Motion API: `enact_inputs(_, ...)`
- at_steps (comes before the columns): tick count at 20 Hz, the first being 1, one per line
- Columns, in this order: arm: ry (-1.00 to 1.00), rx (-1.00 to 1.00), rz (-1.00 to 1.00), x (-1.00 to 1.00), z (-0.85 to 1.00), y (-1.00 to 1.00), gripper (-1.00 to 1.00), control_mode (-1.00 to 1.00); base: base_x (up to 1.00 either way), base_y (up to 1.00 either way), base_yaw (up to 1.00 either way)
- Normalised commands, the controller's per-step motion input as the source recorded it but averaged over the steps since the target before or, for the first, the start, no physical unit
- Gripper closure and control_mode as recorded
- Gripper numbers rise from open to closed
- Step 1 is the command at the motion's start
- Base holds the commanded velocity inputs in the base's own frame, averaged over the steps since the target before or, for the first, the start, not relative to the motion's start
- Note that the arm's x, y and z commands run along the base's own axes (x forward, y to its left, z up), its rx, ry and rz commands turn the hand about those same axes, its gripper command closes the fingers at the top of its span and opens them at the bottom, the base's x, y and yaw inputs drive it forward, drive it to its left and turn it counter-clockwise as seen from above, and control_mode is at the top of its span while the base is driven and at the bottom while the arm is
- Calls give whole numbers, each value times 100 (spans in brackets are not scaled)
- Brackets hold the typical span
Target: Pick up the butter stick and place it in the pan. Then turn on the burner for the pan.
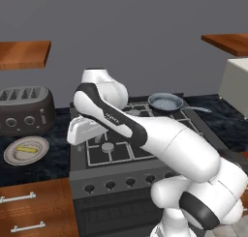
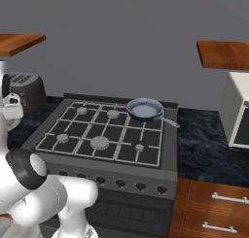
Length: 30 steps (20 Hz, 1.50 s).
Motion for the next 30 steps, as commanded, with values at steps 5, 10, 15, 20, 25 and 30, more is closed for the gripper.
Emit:
enact_inputs(5,6,0,8,3,-11,56,-100,-100,0,0,0)
enact_inputs(10,-1,-2,11,9,-24,43,-100,-100,0,0,0)
enact_inputs(15,-7,-2,13,14,-15,37,-100,-100,0,0,0)
enact_inputs(20,-2,-1,6,38,-6,26,-100,-100,0,0,0)
enact_inputs(25,-3,0,4,54,-6,3,-100,-100,0,0,0)
enact_inputs(30,-9,-6,2,37,-8,19,-100,-100,0,0,0)
